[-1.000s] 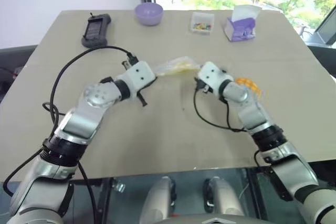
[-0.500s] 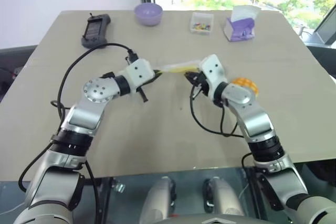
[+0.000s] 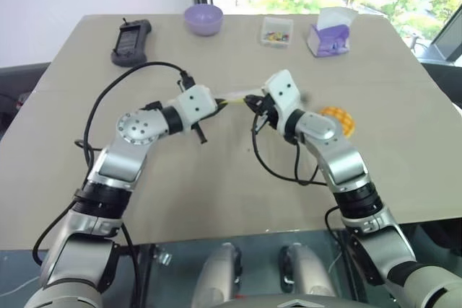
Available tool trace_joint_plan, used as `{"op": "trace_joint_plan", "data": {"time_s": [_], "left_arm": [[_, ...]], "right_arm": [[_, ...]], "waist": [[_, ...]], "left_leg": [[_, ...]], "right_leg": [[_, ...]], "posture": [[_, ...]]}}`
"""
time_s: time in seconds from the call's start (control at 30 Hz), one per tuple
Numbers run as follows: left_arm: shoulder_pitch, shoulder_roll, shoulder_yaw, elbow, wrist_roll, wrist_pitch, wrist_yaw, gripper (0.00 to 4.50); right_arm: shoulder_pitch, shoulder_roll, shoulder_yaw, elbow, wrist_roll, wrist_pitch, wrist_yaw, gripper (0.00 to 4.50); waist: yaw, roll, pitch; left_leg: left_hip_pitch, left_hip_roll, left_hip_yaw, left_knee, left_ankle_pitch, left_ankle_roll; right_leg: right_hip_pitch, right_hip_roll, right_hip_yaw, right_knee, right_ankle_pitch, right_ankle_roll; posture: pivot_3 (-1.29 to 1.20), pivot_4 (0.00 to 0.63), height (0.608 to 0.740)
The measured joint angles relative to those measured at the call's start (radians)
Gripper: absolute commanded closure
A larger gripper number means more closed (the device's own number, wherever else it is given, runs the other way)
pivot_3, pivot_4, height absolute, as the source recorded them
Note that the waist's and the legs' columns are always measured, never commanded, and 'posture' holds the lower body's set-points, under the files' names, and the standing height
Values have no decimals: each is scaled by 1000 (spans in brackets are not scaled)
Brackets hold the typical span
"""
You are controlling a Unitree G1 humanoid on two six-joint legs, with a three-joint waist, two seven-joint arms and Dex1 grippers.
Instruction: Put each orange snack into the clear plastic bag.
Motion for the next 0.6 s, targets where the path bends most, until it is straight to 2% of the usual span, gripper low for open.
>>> {"op": "trace_joint_plan", "data": {"time_s": [0.23, 0.6], "left_arm": [[15, -5, 11, -30, 0, 25, -5, 4500], [14, -23, 40, -32, -2, 73, -3, 4500]], "right_arm": [[0, -11, 31, 22, -19, -19, -7, 4473], [0, -41, 8, -22, 5, 5, -12, 4473]], "waist": [[0, 0, 0], [0, 0, 0]], "left_leg": [[0, 0, 0, 0, 0, 0], [0, 0, 0, 1, 0, 0]], "right_leg": [[0, 0, 0, 0, 0, 0], [0, 0, 0, 0, 0, 0]], "posture": [[0, 150, 740], [0, 150, 740]]}}
